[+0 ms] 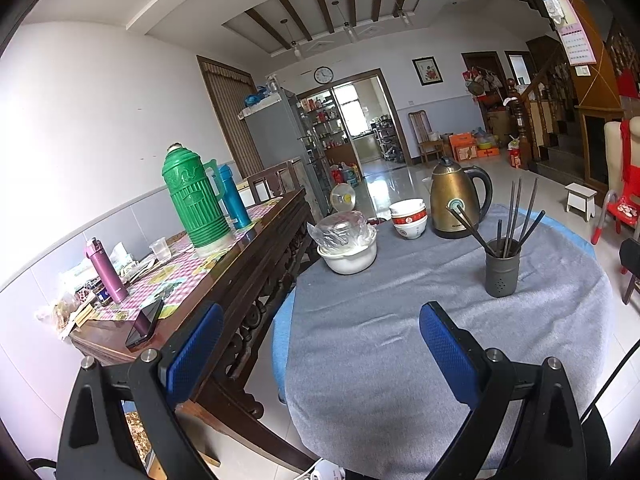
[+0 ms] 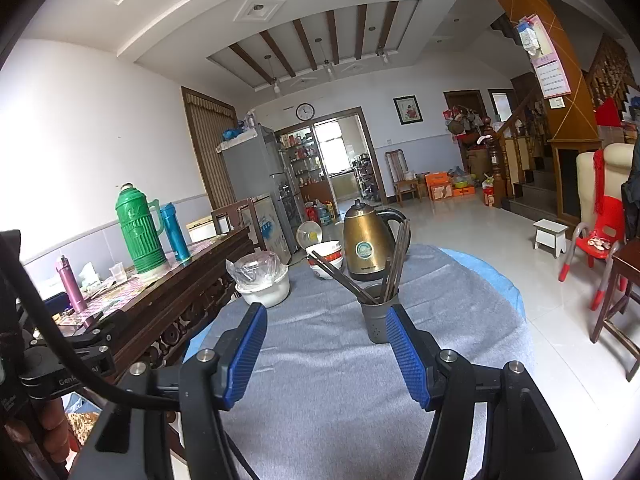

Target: Organize utensils

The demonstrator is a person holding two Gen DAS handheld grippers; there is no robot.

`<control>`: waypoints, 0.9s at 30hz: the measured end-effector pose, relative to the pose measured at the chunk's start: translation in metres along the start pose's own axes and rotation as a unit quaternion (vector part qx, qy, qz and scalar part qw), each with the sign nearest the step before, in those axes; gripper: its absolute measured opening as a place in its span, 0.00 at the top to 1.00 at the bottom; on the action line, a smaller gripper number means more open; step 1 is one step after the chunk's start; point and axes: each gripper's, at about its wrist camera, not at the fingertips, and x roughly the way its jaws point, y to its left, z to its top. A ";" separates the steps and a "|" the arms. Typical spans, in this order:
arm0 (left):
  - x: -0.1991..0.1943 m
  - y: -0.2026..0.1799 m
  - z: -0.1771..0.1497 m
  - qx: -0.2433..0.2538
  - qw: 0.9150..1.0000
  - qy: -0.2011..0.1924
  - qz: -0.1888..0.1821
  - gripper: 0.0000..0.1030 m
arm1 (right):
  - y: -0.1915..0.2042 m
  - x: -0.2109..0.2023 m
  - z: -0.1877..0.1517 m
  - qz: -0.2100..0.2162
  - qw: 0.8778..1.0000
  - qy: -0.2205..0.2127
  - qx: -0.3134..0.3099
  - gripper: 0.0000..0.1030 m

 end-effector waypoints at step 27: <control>0.000 0.002 0.000 -0.001 1.000 -0.001 0.000 0.04 | 0.001 0.002 0.001 0.004 1.000 0.004 0.003 0.36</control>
